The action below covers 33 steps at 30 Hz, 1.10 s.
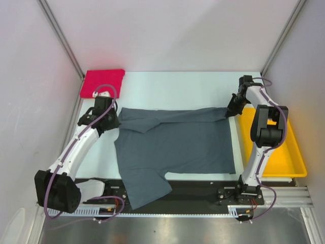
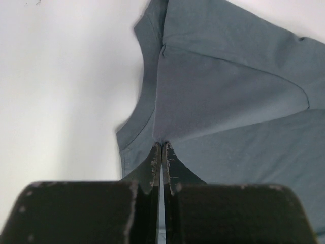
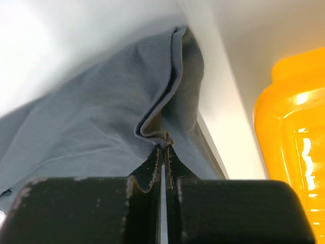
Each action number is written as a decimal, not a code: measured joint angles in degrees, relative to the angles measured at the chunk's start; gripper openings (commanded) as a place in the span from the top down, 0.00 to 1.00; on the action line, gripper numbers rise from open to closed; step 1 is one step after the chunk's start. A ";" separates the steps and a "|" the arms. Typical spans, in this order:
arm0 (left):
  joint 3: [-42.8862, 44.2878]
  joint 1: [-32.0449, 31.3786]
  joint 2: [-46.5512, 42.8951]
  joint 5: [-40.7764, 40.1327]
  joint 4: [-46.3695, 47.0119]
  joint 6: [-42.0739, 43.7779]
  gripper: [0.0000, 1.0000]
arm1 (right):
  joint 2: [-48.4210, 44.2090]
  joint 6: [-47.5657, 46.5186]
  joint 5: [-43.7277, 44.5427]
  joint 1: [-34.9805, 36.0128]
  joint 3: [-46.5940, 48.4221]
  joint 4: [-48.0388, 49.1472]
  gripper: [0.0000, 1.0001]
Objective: Fold and stack the t-shirts
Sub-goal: Fold the tshirt
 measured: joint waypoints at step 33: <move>-5.51 0.00 1.09 -4.44 -1.68 0.04 1.00 | -3.67 -0.48 2.01 0.26 -6.29 -0.74 1.00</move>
